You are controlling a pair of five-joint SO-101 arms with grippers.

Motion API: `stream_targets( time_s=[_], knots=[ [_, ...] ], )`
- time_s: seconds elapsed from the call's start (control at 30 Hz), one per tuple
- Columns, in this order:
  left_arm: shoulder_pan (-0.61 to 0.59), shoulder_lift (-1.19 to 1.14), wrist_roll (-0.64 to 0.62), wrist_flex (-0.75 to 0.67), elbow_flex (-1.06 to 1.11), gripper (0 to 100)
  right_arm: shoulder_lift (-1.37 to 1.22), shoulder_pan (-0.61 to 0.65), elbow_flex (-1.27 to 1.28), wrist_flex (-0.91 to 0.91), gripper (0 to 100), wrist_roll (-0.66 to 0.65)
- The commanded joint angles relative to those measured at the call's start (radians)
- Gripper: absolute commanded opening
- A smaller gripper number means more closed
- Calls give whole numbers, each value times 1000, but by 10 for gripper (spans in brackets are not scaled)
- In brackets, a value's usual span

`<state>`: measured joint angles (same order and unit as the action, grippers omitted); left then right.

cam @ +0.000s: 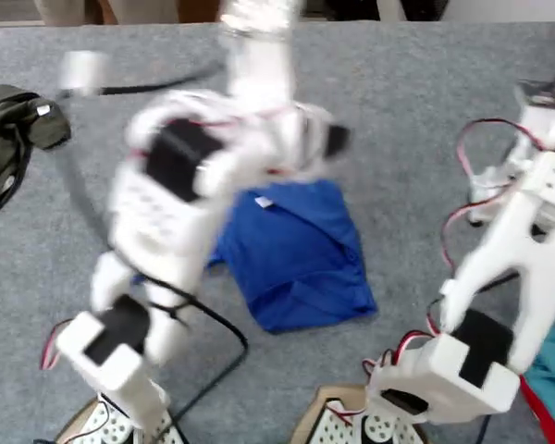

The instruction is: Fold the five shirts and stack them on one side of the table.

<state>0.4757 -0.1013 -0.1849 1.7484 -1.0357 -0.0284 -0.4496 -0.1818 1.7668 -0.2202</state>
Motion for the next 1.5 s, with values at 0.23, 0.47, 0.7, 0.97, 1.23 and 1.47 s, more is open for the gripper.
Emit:
stream_targets(
  time_s=[0.23, 0.47, 0.7, 0.97, 1.23, 1.47],
  knots=[
    [-775, 344, 141, 11, 272, 193, 325, 671, 61, 17, 270, -2],
    [-1287, 562, 146, 11, 611, 194, 271, 1086, 33, -66, 270, 0],
    [-1548, 693, 330, 8, 990, 193, 1, 1234, 27, -250, 270, 89],
    [-1662, 736, 351, -176, 1191, 193, -325, 1297, -171, -276, 270, 216],
    [-1725, 739, 354, -279, 1269, 193, -634, 1205, -450, -275, 270, 308],
    [-1723, 739, 354, -276, 1269, 193, -814, 1158, -697, -169, 262, 338]
  ],
)
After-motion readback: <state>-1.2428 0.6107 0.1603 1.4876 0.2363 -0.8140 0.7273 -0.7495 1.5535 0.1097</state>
